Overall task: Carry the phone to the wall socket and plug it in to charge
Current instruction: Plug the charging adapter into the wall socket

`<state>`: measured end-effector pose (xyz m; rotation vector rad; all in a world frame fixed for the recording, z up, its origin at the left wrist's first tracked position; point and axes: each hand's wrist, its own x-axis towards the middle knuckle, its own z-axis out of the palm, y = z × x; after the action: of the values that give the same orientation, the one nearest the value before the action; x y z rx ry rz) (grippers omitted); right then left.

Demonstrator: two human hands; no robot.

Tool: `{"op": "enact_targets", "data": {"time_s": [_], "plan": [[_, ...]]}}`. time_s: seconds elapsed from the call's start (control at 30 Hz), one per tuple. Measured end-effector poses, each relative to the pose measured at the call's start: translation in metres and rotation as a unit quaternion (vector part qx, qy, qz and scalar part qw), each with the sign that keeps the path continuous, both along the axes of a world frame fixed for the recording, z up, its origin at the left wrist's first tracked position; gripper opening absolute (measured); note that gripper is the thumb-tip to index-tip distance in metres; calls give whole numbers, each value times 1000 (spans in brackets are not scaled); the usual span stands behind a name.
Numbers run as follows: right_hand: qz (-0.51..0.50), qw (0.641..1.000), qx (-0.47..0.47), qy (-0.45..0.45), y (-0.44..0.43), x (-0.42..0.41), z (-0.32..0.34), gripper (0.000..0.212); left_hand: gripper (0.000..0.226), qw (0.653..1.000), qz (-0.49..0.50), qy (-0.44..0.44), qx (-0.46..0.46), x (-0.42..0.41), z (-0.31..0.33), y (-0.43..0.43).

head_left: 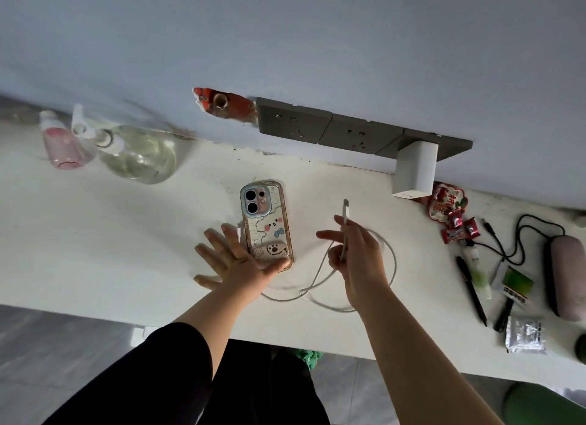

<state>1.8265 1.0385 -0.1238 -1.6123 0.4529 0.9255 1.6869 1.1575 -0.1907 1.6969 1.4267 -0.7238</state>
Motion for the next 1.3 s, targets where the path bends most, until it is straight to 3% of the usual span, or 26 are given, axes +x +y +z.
{"op": "enact_targets", "data": {"time_s": [0.1, 0.3, 0.5, 1.3], "plan": [[-20, 1000, 15, -15, -21, 0, 22, 29, 143, 1000, 1, -4, -5, 0, 3, 0], [-79, 995, 53, -26, -41, 15, 51, 22, 152, 1000, -16, 18, -8, 5, 10, -2], [-59, 995, 30, -76, -42, 21, 58, 21, 147, 999, -30, 20, 9, 6, 11, -5], [-70, 994, 35, -70, -38, 25, 64, 21, 146, 999, -33, 25, 17, 5, 10, -6]]}}
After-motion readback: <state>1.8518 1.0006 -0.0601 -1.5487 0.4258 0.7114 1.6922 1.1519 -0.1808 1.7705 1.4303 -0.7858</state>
